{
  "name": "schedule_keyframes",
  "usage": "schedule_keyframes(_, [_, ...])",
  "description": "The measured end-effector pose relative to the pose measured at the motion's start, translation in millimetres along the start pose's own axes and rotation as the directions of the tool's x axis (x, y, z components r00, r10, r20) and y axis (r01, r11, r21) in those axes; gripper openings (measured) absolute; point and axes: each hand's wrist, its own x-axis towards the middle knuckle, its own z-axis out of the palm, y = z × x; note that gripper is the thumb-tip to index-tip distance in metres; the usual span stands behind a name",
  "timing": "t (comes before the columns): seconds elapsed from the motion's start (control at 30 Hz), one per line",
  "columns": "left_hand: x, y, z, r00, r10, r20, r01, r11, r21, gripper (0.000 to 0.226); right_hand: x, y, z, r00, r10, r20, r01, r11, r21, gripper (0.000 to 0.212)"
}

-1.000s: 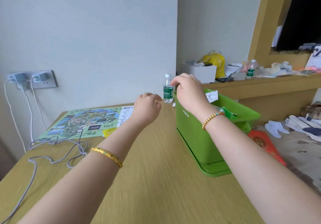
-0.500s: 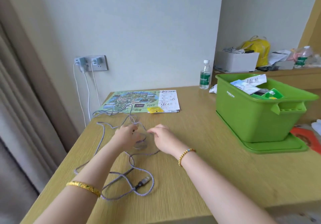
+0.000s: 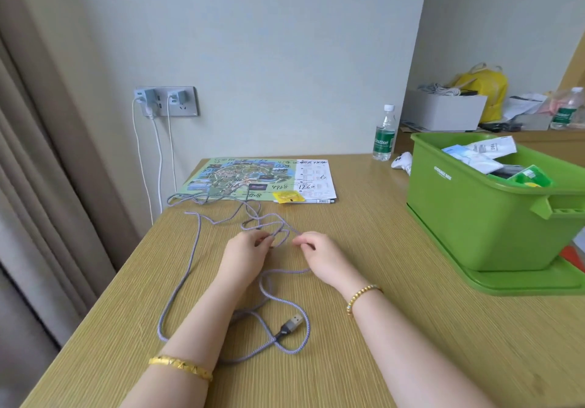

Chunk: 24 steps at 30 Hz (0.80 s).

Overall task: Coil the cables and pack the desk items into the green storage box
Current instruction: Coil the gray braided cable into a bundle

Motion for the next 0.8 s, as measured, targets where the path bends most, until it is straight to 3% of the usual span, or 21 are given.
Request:
schedule_keyframes(0.1, [3.0,-3.4,-10.3,0.99,-0.139,0.004,0.128,0.902,-0.412,0.016,4.9,1.3,-11.1,0.993,0.104,-0.054,-0.091,0.976,0.2,0.03])
schedule_keyframes(0.17, [6.9,-5.8,-18.5,0.979,-0.202,0.02,0.182,0.828,-0.531,0.019,8.2,3.7,-16.8,0.983,0.153,-0.097,-0.117,0.947,0.299,0.029])
schedule_keyframes(0.27, [10.4,-4.8,-24.9,0.981,-0.193,0.012,0.172,0.844,-0.508,0.022,11.0,7.1,-25.0,0.963,0.226,-0.146,-0.133,0.871,0.473,0.033])
schedule_keyframes(0.4, [11.9,-5.5,-27.8,0.989,-0.126,-0.076,0.1,0.955,-0.279,0.021,13.0,11.3,-34.5,0.947,0.289,-0.142,-0.154,0.793,0.589,0.04])
schedule_keyframes(0.47, [9.9,-4.0,-29.4,0.984,-0.163,-0.07,0.118,0.896,-0.427,0.022,11.6,13.0,-34.6,0.943,0.303,-0.142,-0.203,0.855,0.477,0.035])
schedule_keyframes(0.5, [8.8,-3.2,-30.4,0.98,-0.19,-0.055,0.134,0.842,-0.523,0.022,11.9,14.8,-34.6,0.947,0.284,-0.153,-0.235,0.932,0.276,0.032])
schedule_keyframes(0.57, [7.4,-2.2,-31.5,0.98,-0.199,-0.005,0.149,0.748,-0.647,0.019,9.0,12.3,-32.3,0.96,0.178,-0.215,-0.207,0.971,-0.122,0.028])
schedule_keyframes(0.6, [7.2,-2.1,-31.6,0.984,-0.177,0.036,0.153,0.713,-0.684,0.017,7.1,7.0,-30.2,0.966,0.091,-0.241,-0.132,0.978,-0.159,0.027])
schedule_keyframes(0.7, [5.5,-0.6,-33.3,0.988,-0.066,0.14,0.149,0.66,-0.736,0.016,0.7,-14.8,-25.1,0.976,-0.101,-0.192,0.117,0.99,0.078,0.022])
schedule_keyframes(0.8, [4.0,1.0,-33.9,0.989,-0.015,0.148,0.117,0.692,-0.712,0.02,-9.0,-31.1,-21.2,0.991,-0.135,-0.007,0.132,0.957,0.258,0.016])
